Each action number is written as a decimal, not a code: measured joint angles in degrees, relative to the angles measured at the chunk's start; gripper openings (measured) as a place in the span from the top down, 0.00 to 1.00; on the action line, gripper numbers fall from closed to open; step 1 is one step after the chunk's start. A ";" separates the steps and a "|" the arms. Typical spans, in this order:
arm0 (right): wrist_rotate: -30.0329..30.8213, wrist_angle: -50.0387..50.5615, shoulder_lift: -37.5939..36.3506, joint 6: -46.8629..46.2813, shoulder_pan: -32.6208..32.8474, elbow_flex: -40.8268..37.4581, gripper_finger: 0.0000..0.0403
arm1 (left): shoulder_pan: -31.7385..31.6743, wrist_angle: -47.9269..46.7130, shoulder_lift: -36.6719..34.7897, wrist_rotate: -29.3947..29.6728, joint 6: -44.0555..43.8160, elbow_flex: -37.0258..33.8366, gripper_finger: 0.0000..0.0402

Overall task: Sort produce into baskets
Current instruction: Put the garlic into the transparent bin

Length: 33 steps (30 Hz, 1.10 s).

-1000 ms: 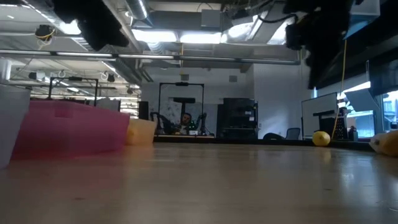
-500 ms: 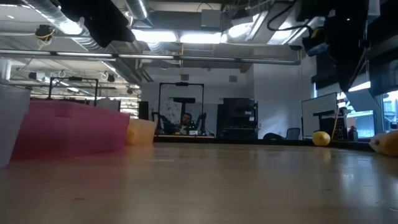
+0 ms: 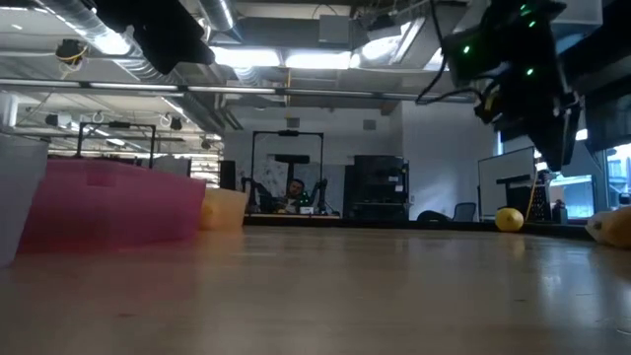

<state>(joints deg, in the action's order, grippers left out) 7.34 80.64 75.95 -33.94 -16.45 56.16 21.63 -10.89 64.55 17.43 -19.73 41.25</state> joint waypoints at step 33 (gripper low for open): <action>-5.45 -8.78 11.87 5.87 -14.83 -12.02 0.37 | -0.02 -0.03 0.00 -0.04 0.76 -0.04 0.60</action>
<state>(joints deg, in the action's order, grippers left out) 1.89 71.86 87.82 -28.07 -31.27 44.14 21.61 -10.92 64.55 17.39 -18.96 41.21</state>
